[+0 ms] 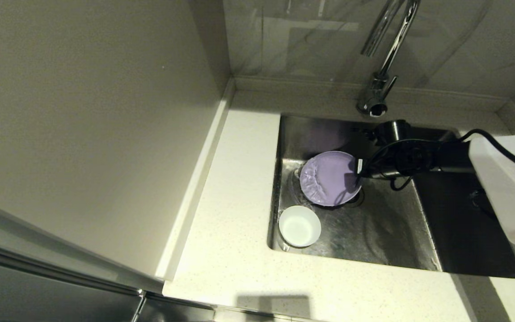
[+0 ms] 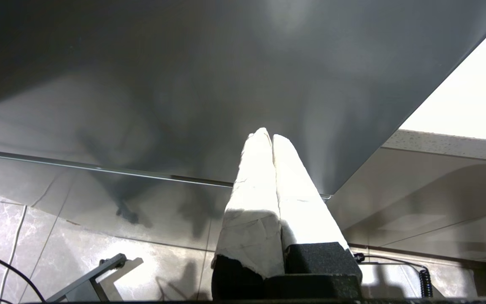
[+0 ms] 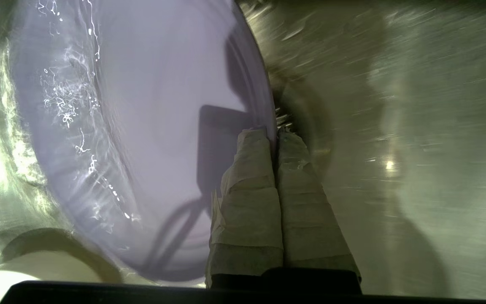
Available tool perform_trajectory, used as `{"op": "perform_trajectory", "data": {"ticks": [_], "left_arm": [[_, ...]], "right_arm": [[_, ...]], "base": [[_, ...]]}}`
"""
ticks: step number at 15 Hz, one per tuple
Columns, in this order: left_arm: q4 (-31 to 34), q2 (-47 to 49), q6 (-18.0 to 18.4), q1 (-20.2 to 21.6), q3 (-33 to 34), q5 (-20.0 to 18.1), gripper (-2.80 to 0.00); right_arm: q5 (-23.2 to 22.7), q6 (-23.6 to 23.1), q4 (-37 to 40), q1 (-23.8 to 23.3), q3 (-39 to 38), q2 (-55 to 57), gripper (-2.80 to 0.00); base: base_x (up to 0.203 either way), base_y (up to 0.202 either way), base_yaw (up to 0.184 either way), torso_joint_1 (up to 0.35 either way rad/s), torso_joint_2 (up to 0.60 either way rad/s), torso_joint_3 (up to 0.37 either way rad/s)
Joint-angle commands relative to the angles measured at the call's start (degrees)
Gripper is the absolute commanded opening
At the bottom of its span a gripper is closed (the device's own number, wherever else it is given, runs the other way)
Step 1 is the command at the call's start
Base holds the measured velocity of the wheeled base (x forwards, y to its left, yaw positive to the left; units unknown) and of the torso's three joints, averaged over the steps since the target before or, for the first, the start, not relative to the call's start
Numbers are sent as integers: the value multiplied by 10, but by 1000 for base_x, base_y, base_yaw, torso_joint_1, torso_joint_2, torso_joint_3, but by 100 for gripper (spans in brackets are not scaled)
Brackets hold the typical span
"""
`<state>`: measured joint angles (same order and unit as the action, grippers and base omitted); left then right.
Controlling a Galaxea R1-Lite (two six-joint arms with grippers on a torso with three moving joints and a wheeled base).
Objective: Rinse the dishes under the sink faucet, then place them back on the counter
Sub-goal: Put a plate back to the table from the sink
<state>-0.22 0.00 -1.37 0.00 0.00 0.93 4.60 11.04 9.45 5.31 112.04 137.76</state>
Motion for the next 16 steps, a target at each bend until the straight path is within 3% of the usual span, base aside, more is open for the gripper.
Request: {"op": "perform_trajectory", "data": {"ticks": [1, 12, 16], "left_arm": [[0, -2, 0, 0, 0, 0, -280], [0, -2, 0, 0, 0, 0, -280], [0, -2, 0, 0, 0, 0, -280]], "right_arm": [[1, -9, 0, -18, -9, -43, -280], [0, -35, -3, -79, -55, -109, -280], [-5, -103, -47, -115, -133, -137, -280]], "base": [[0, 0, 0, 0, 0, 0], [0, 0, 0, 0, 0, 0], [0, 0, 0, 0, 0, 0]]}}
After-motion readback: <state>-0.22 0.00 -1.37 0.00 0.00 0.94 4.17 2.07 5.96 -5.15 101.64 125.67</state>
